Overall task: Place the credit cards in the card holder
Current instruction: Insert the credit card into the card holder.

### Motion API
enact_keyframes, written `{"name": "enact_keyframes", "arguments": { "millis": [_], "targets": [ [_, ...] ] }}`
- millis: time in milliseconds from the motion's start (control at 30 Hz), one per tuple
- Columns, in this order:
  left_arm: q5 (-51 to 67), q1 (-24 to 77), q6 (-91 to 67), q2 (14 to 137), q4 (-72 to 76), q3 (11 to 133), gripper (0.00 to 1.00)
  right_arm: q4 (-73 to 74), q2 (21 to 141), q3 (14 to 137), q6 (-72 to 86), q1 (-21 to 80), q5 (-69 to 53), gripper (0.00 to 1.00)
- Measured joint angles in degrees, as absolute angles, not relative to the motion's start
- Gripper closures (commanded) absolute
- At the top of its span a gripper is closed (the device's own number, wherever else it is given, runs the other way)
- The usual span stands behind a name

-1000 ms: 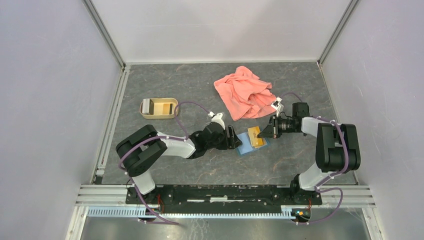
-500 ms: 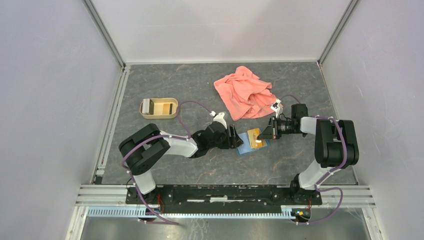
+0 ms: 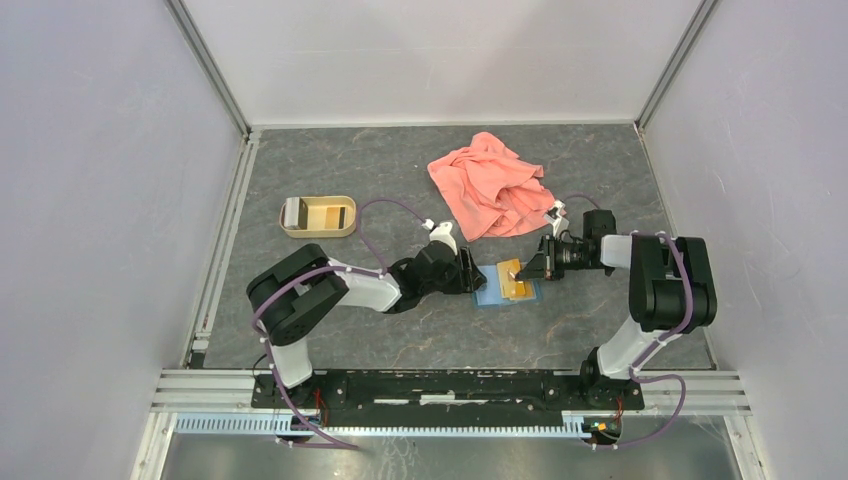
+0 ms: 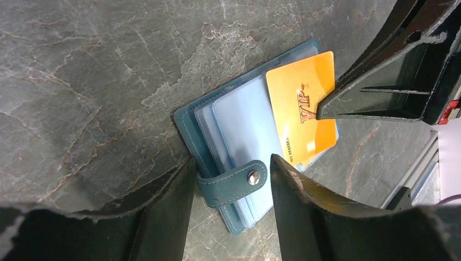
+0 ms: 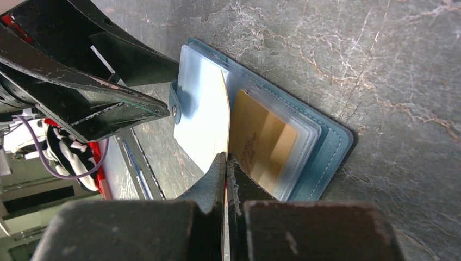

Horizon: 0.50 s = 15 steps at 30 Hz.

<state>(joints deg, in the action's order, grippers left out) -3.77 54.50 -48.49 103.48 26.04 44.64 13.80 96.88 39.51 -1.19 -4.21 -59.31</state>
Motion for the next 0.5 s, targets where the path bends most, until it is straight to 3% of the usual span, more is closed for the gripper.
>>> {"name": "enact_keyframes", "arguments": {
  "millis": [500],
  "targets": [
    [-4.4,54.5,-48.1,104.5,26.4,45.5,0.43,7.1,96.2,35.6,10.4,-4.3,-59.2,0.99]
  ]
}}
